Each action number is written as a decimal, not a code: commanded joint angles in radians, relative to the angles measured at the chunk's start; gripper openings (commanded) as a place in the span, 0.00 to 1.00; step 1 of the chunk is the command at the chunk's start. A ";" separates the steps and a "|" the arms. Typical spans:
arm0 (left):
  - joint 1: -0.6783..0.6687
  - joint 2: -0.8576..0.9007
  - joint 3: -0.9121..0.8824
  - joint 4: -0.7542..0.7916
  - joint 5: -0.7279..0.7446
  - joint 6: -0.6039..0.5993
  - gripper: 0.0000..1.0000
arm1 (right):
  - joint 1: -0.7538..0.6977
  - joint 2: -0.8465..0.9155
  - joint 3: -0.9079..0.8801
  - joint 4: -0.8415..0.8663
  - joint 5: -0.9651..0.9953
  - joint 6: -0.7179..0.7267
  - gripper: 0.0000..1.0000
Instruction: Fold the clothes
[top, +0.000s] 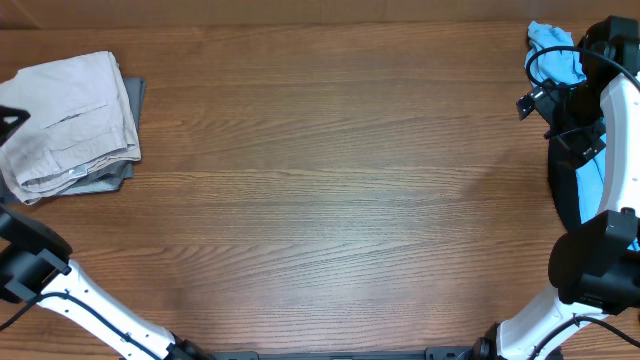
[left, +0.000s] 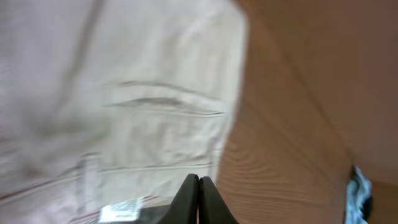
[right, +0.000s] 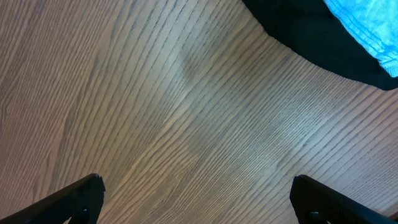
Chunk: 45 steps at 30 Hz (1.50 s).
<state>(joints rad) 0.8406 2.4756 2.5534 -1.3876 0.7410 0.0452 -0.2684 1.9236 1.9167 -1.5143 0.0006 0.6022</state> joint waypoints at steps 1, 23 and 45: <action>0.011 0.023 -0.026 -0.002 -0.189 -0.082 0.04 | -0.001 -0.014 0.014 0.002 0.005 -0.001 1.00; 0.018 -0.010 -0.397 0.195 -0.365 -0.260 0.04 | -0.002 -0.014 0.014 0.002 0.005 -0.001 1.00; -0.401 -0.577 -0.384 0.189 -0.374 -0.348 0.04 | -0.001 -0.014 0.014 0.002 0.005 -0.001 1.00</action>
<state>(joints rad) 0.4938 1.8698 2.1796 -1.1961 0.3801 -0.2695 -0.2684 1.9236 1.9167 -1.5143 0.0006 0.6022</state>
